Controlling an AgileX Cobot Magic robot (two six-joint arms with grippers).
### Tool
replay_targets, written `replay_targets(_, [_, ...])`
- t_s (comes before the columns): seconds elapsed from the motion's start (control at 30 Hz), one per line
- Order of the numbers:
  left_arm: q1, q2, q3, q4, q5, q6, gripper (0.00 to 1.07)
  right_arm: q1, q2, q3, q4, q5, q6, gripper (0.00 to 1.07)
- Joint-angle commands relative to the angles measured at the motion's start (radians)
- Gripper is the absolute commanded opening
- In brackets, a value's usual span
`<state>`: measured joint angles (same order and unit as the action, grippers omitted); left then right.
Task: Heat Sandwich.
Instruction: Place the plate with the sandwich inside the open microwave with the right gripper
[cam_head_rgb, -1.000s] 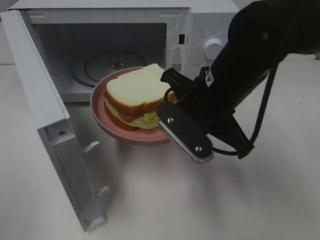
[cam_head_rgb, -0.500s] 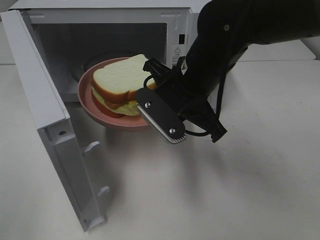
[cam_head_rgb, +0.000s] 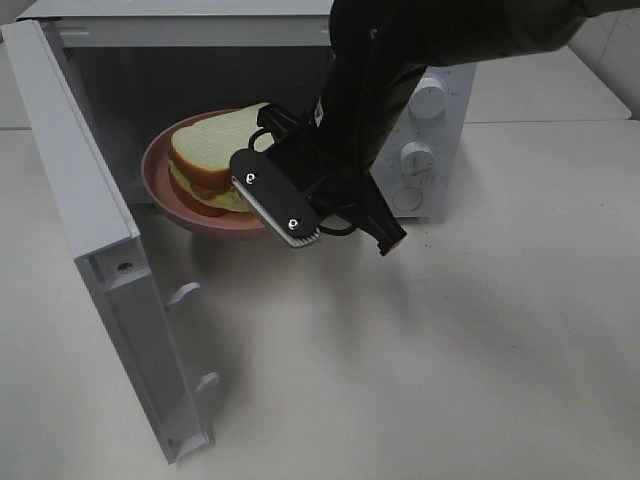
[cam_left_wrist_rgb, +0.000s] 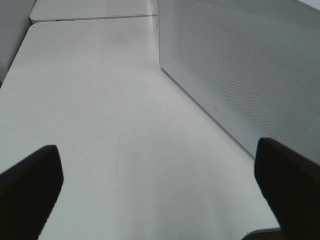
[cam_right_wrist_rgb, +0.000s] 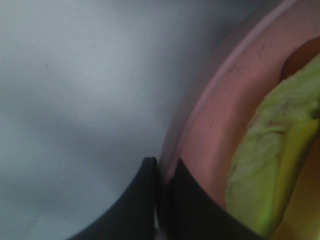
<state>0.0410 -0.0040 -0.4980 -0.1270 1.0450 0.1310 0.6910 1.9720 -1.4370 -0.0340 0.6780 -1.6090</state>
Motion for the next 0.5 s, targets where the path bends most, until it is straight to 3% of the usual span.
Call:
replay_targets(0.03, [0.000, -0.026, 0.001, -0.008, -0.015, -0.007, 1.01, -0.002, 0.019, -0.051, -0.009, 0.010, 0.018, 0.00])
replay_targets(0.5, [0.000, -0.026, 0.001, -0.008, -0.015, -0.007, 1.01, -0.002, 0.163, -0.275, -0.032, 0.115, 0.105, 0.00])
